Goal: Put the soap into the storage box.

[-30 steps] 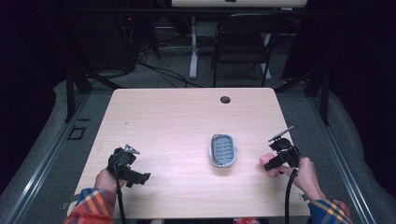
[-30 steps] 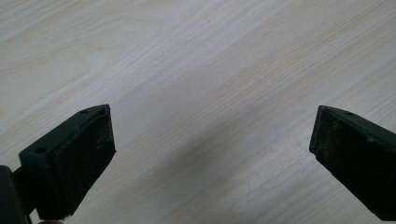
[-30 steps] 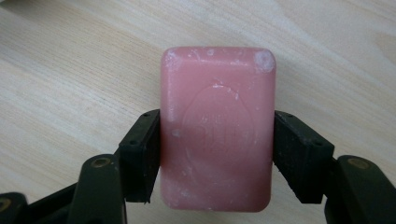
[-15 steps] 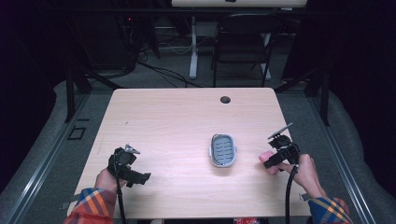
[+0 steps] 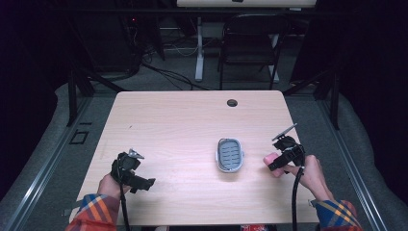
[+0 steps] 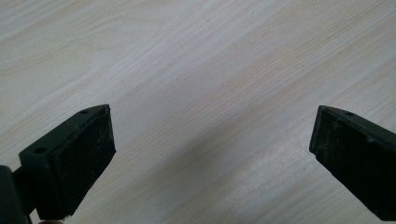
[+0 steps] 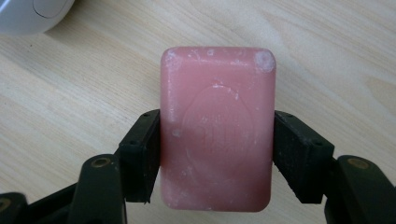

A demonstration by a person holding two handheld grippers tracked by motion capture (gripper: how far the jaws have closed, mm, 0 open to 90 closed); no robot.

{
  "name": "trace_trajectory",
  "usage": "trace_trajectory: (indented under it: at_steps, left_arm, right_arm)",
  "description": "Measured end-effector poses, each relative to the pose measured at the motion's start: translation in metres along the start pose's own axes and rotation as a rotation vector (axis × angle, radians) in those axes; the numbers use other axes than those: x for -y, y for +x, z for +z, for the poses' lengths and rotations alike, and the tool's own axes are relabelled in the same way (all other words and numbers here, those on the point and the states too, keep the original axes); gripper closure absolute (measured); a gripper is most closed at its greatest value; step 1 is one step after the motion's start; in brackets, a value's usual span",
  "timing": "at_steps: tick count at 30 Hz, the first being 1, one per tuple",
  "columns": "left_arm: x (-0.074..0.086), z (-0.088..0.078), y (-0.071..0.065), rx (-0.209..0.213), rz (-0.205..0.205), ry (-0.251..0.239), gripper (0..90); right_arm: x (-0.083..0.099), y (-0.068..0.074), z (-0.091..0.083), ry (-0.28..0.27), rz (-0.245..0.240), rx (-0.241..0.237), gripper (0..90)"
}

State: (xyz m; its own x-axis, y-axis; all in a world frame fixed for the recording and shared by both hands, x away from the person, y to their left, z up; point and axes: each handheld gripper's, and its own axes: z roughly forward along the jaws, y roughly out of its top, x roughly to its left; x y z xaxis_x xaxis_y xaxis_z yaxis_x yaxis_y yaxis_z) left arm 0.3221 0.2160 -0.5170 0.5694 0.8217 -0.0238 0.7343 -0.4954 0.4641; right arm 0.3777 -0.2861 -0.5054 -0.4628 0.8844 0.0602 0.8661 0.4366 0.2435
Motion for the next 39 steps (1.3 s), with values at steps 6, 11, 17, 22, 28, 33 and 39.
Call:
trace_trajectory:
  at_steps: [6, 11, 17, 22, 28, 33, 39]
  left_arm:
    - [0.0, 0.0, 0.0, 0.0, 0.001, 0.001, 0.2]
    - [0.0, 0.0, 0.0, 0.002, -0.001, -0.001, 0.2]
    - [0.0, 0.0, 0.0, 0.003, -0.001, -0.002, 0.2]
    - [0.0, 0.0, 0.0, 0.002, 0.001, -0.002, 0.2]
    - [0.0, 0.0, 0.0, 0.004, 0.006, 0.001, 0.2]
    - [0.0, 0.0, 0.0, 0.004, 0.006, 0.0, 0.2]
    - [0.0, 0.0, 0.0, 0.003, 0.003, -0.003, 0.2]
  right_arm:
    - [-0.005, 0.004, 0.0, -0.028, 0.002, -0.011, 37.1]
    - [-0.011, 0.006, -0.002, 0.008, -0.024, -0.013, 37.1]
    - [-0.015, 0.011, 0.0, -0.021, -0.023, -0.02, 37.1]
    - [-0.019, 0.011, -0.001, 0.001, -0.044, -0.017, 37.1]
    - [-0.022, 0.014, 0.0, -0.007, -0.036, -0.03, 37.2]
    - [-0.026, 0.016, -0.004, 0.004, -0.063, -0.026, 37.2]
    - [-0.027, 0.017, -0.007, -0.011, -0.056, -0.028, 37.2]
